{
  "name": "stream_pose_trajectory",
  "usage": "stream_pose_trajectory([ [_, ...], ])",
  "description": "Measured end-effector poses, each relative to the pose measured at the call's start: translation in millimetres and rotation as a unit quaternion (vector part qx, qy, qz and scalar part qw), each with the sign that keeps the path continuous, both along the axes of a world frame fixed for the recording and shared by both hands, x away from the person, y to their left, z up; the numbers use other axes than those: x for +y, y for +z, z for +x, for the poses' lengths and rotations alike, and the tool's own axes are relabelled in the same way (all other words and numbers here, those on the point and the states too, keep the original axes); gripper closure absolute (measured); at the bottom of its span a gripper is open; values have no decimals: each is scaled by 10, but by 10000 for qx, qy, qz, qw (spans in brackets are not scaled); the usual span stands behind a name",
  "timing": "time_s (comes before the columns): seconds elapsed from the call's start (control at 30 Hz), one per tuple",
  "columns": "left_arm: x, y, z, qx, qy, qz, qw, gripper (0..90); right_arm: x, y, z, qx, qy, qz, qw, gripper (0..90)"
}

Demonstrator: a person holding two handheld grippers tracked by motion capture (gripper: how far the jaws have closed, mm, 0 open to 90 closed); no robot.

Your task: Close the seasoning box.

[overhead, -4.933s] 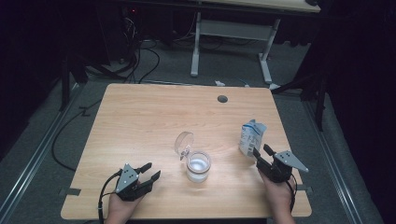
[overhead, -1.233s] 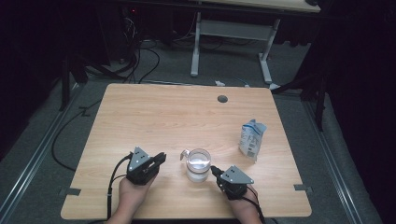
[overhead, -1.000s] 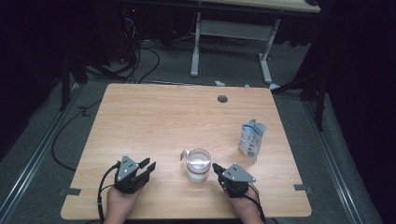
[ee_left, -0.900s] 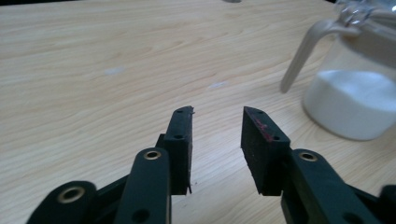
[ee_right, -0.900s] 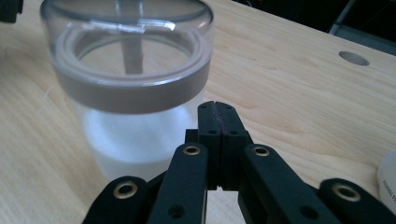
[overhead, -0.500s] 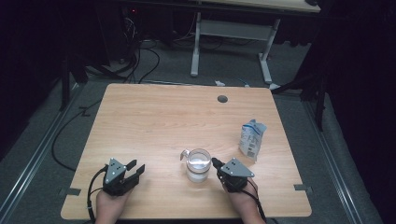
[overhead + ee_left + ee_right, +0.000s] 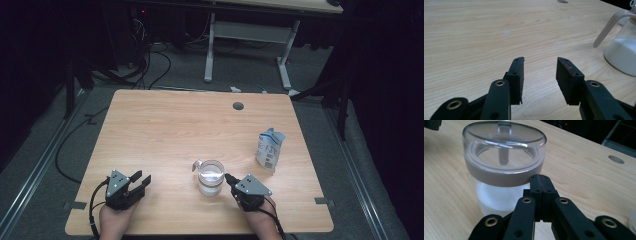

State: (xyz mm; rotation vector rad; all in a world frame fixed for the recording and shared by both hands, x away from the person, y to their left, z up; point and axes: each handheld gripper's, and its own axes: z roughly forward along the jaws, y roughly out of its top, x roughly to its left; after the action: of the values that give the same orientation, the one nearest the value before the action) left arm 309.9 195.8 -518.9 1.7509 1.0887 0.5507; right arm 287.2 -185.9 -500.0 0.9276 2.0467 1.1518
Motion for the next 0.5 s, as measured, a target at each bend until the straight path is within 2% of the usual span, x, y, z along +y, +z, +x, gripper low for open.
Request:
stream_pose_trajectory([
  [0.5, -4, -17, 12, 34, -53, -25, 10000, 581, 184, -20, -142, 14, 344, -23, 9994, 898],
])
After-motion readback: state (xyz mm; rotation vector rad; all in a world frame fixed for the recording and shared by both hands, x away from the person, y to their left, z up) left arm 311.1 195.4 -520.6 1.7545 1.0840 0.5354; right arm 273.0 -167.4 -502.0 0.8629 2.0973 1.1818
